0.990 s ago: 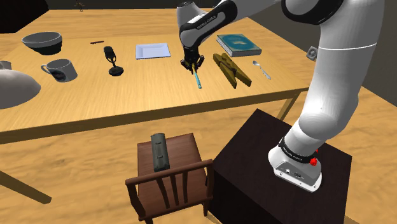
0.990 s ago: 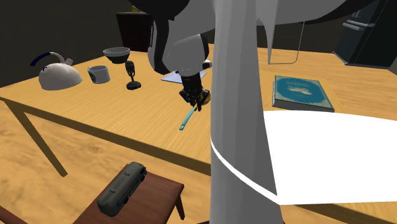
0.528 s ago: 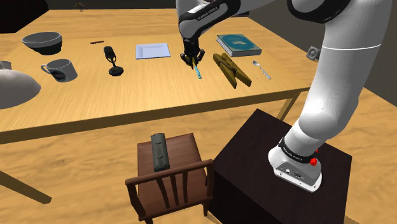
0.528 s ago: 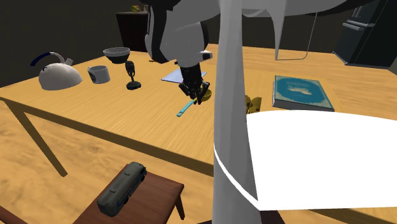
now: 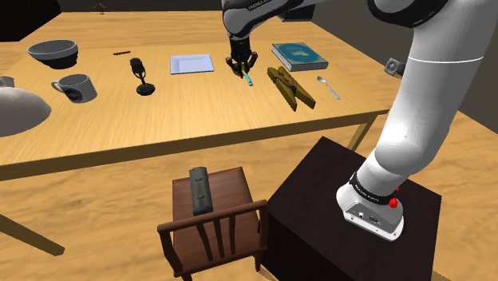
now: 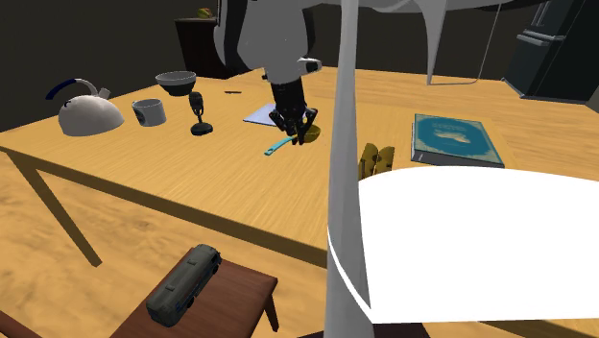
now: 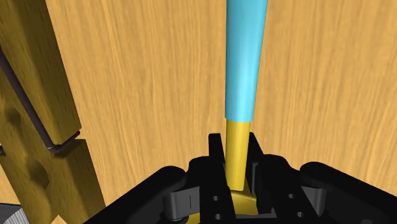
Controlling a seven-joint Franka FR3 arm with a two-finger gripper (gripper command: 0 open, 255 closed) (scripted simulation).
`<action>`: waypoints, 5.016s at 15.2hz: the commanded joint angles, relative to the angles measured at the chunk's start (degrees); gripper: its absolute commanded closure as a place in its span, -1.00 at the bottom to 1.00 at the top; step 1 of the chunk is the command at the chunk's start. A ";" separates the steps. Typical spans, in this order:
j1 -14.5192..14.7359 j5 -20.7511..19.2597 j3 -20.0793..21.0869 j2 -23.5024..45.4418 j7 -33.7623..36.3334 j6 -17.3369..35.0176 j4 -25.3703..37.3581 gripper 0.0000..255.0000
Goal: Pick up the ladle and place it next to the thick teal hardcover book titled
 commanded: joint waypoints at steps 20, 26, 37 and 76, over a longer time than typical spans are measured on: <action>-9.11 1.85 -5.79 -8.88 -15.80 -0.27 -5.77 1.00; -13.50 2.45 -9.25 -9.69 -23.65 1.64 -7.11 1.00; -21.79 4.82 -15.23 -6.29 -38.66 3.48 -3.25 1.00; -34.78 12.40 -19.52 12.84 -57.28 14.83 6.32 1.00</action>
